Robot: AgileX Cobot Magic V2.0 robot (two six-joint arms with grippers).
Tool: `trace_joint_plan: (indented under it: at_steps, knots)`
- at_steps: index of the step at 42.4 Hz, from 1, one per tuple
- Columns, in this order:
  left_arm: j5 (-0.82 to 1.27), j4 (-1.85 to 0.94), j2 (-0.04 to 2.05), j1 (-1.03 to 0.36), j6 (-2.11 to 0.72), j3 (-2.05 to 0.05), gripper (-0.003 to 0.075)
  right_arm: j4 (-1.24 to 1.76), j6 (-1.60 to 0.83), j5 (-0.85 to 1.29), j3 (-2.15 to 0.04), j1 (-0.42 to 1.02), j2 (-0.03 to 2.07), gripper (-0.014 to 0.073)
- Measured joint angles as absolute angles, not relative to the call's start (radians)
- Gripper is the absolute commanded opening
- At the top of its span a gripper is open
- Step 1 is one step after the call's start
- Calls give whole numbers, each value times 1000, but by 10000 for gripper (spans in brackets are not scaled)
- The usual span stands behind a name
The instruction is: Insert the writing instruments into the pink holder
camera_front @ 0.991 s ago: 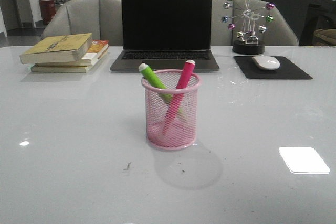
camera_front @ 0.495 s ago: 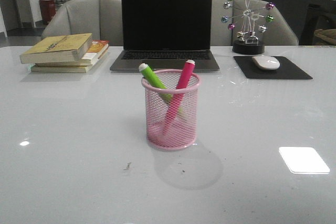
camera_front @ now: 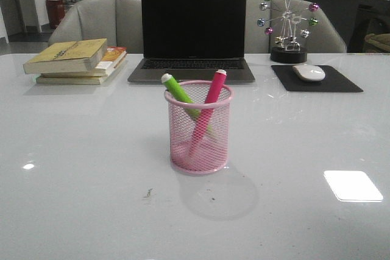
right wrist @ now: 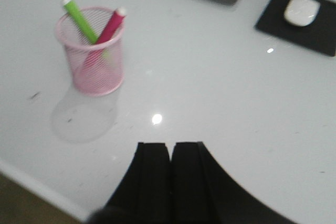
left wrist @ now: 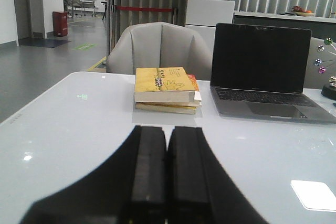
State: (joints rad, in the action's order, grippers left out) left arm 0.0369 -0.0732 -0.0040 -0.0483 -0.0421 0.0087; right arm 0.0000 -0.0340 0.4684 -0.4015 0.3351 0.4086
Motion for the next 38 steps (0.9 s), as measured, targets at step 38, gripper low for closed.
trace_joint_plan:
  at_steps: [38]
  knots:
    - [37, -73, -4, -48, -42, 9, 93, 76, -34, 31, 28, 10, -11, 58]
